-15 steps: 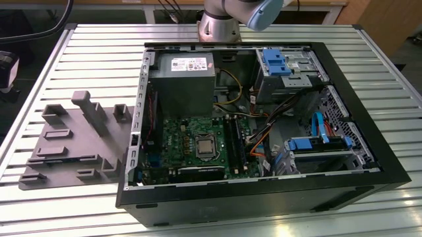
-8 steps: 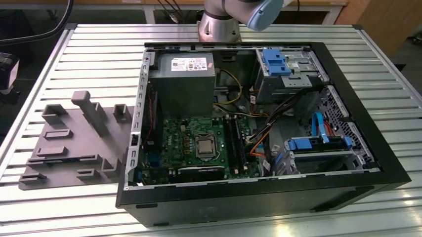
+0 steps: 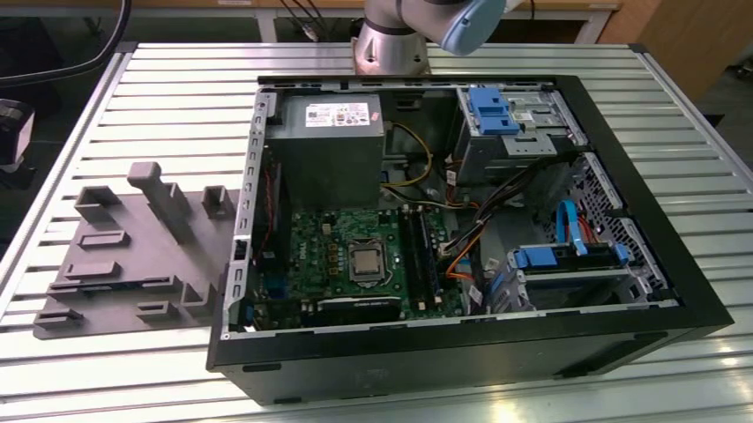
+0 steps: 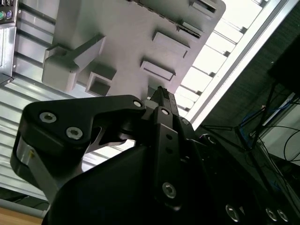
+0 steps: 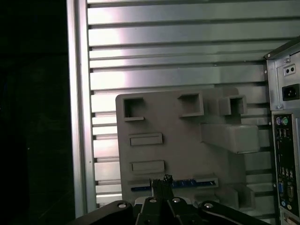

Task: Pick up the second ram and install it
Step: 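Reach for the second ram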

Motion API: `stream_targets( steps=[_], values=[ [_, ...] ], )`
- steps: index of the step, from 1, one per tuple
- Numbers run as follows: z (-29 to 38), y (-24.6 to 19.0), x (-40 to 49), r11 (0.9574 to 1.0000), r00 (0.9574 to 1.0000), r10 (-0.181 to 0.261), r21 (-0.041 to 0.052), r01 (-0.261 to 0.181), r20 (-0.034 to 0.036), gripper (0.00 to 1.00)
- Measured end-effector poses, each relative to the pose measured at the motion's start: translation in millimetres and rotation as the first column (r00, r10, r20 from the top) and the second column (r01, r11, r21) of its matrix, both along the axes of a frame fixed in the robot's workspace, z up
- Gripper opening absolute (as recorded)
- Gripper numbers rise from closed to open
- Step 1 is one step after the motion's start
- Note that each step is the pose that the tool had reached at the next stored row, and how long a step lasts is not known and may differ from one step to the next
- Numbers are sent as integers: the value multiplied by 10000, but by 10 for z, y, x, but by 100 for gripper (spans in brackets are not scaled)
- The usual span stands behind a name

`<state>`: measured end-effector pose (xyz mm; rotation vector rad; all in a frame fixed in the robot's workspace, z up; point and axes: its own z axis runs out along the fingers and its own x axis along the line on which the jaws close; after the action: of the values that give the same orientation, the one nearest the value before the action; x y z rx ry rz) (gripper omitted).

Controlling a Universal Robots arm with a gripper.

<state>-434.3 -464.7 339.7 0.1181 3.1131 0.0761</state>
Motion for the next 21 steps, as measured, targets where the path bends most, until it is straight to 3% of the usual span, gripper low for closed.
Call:
stream_targets(
  steps=[21],
  values=[
    [-122,-138,6,10000,10000,0,-1,0,-21,11]
  ],
)
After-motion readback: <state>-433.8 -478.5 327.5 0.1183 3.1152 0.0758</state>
